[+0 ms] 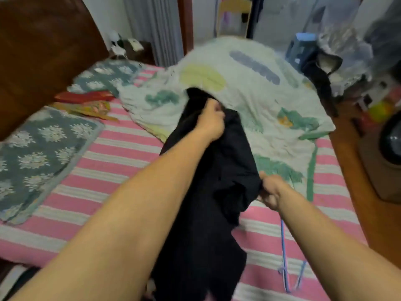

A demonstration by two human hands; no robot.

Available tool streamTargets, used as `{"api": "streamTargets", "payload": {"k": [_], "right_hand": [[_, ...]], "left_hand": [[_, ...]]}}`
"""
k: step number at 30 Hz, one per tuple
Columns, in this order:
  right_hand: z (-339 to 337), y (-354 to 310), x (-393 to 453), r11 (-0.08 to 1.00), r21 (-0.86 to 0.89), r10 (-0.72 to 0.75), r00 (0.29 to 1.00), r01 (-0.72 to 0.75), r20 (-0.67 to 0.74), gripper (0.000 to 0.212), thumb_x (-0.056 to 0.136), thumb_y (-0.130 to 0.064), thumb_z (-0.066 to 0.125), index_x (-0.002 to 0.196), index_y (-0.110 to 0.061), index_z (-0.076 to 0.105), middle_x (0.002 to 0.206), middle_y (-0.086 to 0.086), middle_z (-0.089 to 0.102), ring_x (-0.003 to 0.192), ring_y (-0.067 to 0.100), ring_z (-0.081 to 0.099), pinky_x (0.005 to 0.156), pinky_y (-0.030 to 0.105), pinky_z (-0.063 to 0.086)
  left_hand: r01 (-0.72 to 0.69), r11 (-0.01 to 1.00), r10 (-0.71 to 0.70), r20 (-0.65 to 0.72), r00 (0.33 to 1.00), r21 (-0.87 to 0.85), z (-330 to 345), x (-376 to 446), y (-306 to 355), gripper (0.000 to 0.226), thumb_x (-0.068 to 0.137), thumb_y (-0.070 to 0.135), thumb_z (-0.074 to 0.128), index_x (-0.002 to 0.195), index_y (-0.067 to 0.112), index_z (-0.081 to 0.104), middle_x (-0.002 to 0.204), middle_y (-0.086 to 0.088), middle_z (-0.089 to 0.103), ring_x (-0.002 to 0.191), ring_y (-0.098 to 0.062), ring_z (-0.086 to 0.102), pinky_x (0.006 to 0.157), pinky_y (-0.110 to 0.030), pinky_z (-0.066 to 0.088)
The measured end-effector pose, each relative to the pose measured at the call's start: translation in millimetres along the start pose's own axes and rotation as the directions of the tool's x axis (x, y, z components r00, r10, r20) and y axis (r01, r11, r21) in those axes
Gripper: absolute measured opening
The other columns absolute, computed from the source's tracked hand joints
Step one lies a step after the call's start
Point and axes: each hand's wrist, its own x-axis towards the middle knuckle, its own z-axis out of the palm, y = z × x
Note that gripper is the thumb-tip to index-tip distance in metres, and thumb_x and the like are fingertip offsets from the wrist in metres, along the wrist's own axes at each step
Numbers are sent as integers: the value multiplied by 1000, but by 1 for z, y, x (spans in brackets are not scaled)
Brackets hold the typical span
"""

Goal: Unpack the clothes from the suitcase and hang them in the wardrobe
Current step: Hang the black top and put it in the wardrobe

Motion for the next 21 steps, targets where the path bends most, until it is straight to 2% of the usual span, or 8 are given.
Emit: {"api": "streamTargets", "payload": {"k": [2, 4, 6, 9, 10, 15, 17, 21], "right_hand": [[-30, 62, 30, 992, 65, 112, 987, -105, -119, 31, 97, 2, 39, 85, -12, 63, 65, 3, 67, 62, 17, 57, 54, 29, 54], [-68, 127, 46, 971, 24, 238, 934, -240, -266, 28, 94, 6, 40, 95, -9, 64, 55, 5, 65, 48, 19, 58, 43, 27, 51], [-101, 183, 48, 912, -92, 352, 879, -399, -323, 22, 97, 6, 39, 92, -3, 59, 55, 12, 61, 45, 23, 57, 36, 25, 48], [-130, 232, 51, 802, -328, 398, 856, -499, -330, 14, 100, 1, 44, 94, -8, 54, 80, 12, 54, 65, 25, 53, 58, 35, 50], [-135, 244, 55, 795, -371, 371, 868, -480, -329, 14, 99, -1, 47, 93, -11, 54, 85, 11, 54, 67, 23, 53, 61, 35, 49], [-154, 284, 81, 702, -551, 288, 887, -452, -361, 20, 94, -7, 55, 79, -20, 54, 101, 13, 63, 84, 28, 61, 83, 40, 56], [-168, 295, 99, 678, -576, 207, 871, -456, -445, 7, 90, -10, 59, 94, -15, 59, 114, 16, 65, 99, 33, 64, 89, 43, 56], [-192, 298, 147, 720, -547, -16, 778, -427, -628, 45, 85, -13, 66, 125, -5, 48, 123, 17, 57, 111, 37, 59, 90, 44, 51]], "left_hand": [[13, 1000, -20, 359, 933, 22, 69, -26, -53, 39, 101, 8, 51, 140, 9, 49, 120, -9, 61, 107, -22, 59, 89, -22, 47], [125, 989, -150, 525, 837, 83, 109, -79, -130, 56, 102, 16, 56, 154, 18, 36, 144, -4, 50, 126, -20, 53, 107, -25, 41], [334, 932, -356, 548, 757, 144, 108, -141, -229, 55, 100, 14, 58, 151, 14, 40, 142, -5, 52, 129, -22, 53, 108, -24, 39], [486, 764, -645, 499, 578, 425, 64, -218, -350, 58, 81, 35, 59, 130, 3, 60, 126, -13, 64, 122, -32, 59, 101, -28, 44], [497, 720, -692, 454, 561, 484, 45, -233, -378, 62, 76, 38, 54, 125, 1, 62, 122, -17, 65, 119, -34, 61, 95, -28, 45], [549, 653, -740, 284, 610, 522, 26, -247, -400, 40, 94, 10, 58, 134, 7, 58, 127, -10, 61, 108, -26, 59, 90, -28, 43], [542, 672, -724, 292, 626, 505, 49, -243, -401, 39, 97, 12, 55, 136, 8, 57, 134, -11, 60, 115, -26, 58, 95, -27, 41], [531, 726, -673, 293, 679, 436, 107, -230, -419, 57, 98, 10, 60, 151, 11, 42, 151, -10, 47, 135, -25, 48, 107, -25, 34]]}}
